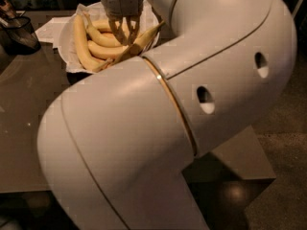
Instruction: Pick banana from white bowl
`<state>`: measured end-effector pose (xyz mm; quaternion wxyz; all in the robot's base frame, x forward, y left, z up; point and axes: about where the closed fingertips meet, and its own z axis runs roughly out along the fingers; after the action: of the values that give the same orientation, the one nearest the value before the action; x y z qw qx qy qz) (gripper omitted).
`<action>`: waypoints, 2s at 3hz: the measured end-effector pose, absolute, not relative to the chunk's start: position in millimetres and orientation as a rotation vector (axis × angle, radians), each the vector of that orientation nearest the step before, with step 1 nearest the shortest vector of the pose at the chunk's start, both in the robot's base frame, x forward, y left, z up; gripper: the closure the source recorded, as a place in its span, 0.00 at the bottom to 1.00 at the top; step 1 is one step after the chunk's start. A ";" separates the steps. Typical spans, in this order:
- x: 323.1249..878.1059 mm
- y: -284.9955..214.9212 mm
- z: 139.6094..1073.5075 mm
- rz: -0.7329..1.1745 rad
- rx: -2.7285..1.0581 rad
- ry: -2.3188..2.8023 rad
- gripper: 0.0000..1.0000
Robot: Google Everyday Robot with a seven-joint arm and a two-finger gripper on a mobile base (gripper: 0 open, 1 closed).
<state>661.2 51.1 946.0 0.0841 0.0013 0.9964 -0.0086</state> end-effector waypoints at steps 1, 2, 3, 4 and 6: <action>661.2 51.1 946.0 -0.026 0.004 2.973 0.12; 664.8 53.2 946.3 0.000 -0.006 2.956 0.00; 664.8 53.2 946.3 0.000 -0.006 2.956 0.00; 664.9 53.2 946.3 0.001 -0.006 2.956 0.36; 670.0 53.7 945.4 0.014 -0.003 2.940 0.19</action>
Offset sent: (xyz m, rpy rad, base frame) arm -0.0040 0.0042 0.0009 0.0197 0.0000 0.0224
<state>670.0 53.7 945.4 0.1008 -0.0009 0.9949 0.0047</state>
